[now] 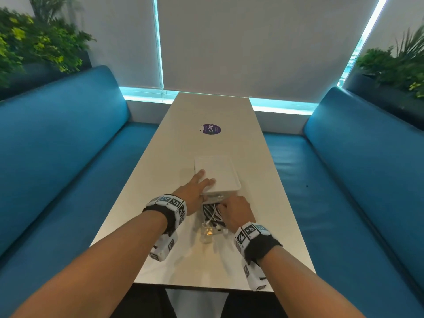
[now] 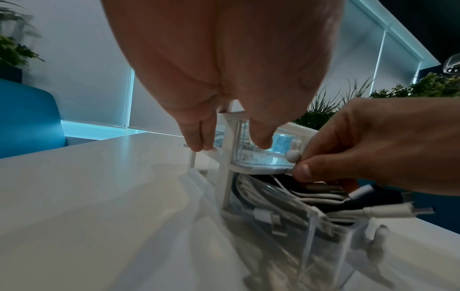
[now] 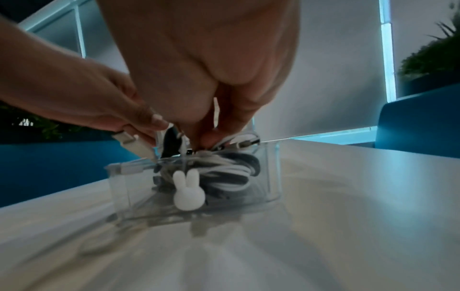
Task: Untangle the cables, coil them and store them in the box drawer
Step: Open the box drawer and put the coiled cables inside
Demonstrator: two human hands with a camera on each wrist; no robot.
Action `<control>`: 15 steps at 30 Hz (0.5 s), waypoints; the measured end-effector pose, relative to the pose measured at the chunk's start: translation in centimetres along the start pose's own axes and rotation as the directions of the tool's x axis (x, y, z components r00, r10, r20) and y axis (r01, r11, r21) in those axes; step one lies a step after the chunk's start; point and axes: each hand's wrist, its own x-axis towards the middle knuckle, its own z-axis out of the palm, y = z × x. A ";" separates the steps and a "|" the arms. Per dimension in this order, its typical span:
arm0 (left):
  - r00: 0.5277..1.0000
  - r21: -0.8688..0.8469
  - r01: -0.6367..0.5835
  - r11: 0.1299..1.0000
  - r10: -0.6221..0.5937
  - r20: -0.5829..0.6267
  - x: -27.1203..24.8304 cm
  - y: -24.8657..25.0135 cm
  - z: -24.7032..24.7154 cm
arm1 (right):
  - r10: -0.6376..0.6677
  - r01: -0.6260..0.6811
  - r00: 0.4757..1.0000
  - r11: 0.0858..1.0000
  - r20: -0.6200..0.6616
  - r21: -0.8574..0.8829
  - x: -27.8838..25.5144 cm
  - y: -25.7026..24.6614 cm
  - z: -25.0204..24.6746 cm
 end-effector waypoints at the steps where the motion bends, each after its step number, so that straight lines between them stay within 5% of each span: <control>1: 1.000 -0.002 0.001 1.000 -0.001 -0.003 0.0 0.0 0.0 | -0.030 0.030 1.000 0.999 -0.006 0.034 -0.4 0.3 0.1; 4: 1.000 0.002 -0.011 1.000 0.011 -0.006 0.0 0.0 -0.1 | -0.022 0.028 0.998 0.992 -0.056 0.120 -1.3 0.5 0.5; 7: 1.000 -0.004 -0.031 1.000 0.031 -0.002 -0.3 -0.2 -0.1 | 0.126 -0.111 0.989 0.979 -0.081 0.174 -1.4 -0.2 0.3; 10: 0.999 -0.002 -0.032 0.999 0.032 -0.009 -0.3 -0.5 -0.2 | 0.261 -0.265 0.961 0.963 -0.089 -0.040 -0.8 -0.3 -0.6; 15: 0.998 -0.029 -0.067 0.997 0.066 -0.012 0.1 -1.0 -0.1 | 0.551 -0.574 0.816 0.808 0.175 0.134 -0.3 2.3 -0.7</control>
